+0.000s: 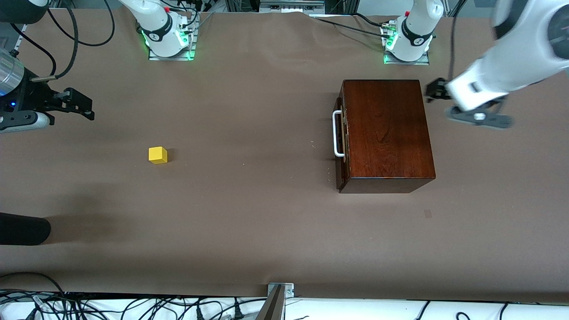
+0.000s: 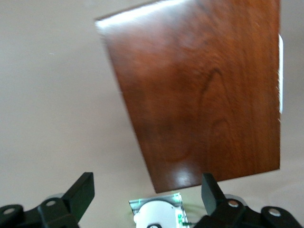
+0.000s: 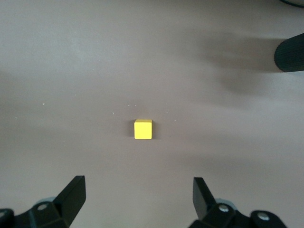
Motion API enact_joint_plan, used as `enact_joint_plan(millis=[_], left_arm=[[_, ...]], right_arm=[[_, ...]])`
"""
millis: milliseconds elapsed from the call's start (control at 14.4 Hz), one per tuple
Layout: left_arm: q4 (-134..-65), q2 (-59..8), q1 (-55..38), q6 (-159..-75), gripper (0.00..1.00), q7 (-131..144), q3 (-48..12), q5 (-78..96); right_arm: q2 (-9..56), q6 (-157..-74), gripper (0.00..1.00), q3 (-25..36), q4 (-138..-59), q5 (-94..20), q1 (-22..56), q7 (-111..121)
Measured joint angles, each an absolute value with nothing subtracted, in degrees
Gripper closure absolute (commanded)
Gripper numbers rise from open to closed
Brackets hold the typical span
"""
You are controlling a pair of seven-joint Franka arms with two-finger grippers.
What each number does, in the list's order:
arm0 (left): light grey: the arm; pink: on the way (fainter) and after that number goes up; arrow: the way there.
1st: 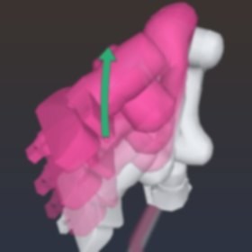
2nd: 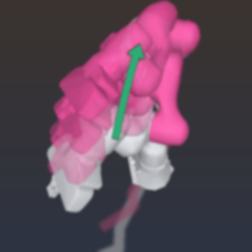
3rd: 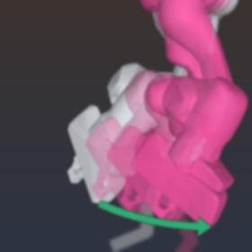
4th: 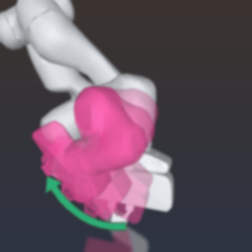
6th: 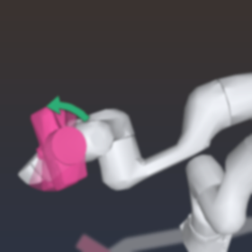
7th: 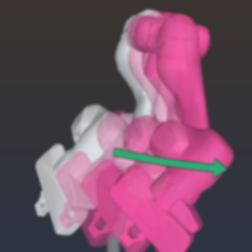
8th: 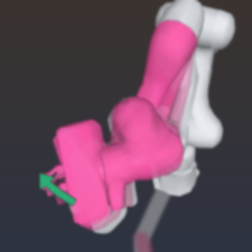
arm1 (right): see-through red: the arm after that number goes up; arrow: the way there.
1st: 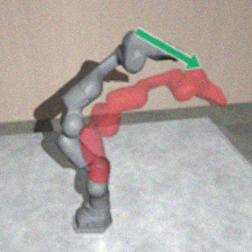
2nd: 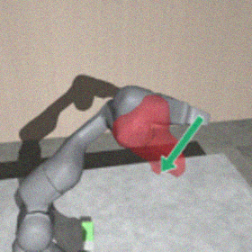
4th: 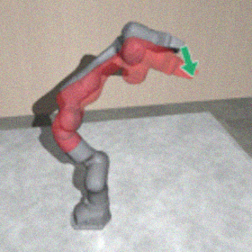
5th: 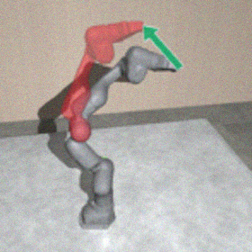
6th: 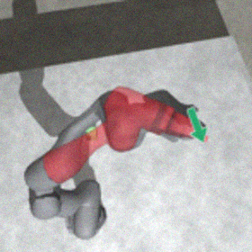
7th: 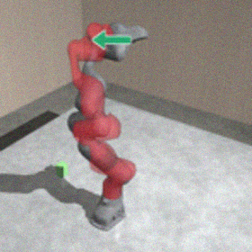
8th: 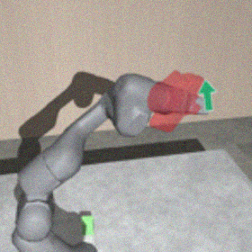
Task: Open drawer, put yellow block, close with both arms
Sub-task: 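Move the left gripper toward the white handle of the wooden box, then hook the white handle with the left gripper and pull the drawer open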
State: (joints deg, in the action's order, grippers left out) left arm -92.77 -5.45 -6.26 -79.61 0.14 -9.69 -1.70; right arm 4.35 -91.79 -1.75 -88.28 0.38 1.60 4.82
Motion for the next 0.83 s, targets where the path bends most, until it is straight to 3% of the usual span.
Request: enact_joint_plan(millis=[208, 417, 834], left_arm=[[-91.67, -10.45, -14.16, -83.26, 0.0, 4.82, -11.69, -1.66], [-86.24, -15.76, -20.85, -84.48, 0.0, 15.04, -11.99, -1.68], [-83.86, -25.97, -27.16, -93.22, 0.0, 29.82, -11.92, -2.02]], right_arm=[[4.4, -91.78, 0.0, -1.8, -88.28, 0.38, 1.63, 4.82], [4.46, -91.77, 0.0, -1.81, -88.28, 0.38, 1.64, 4.82], [4.68, -91.76, 0.0, -1.43, -88.28, 0.4, 1.54, 4.82]])
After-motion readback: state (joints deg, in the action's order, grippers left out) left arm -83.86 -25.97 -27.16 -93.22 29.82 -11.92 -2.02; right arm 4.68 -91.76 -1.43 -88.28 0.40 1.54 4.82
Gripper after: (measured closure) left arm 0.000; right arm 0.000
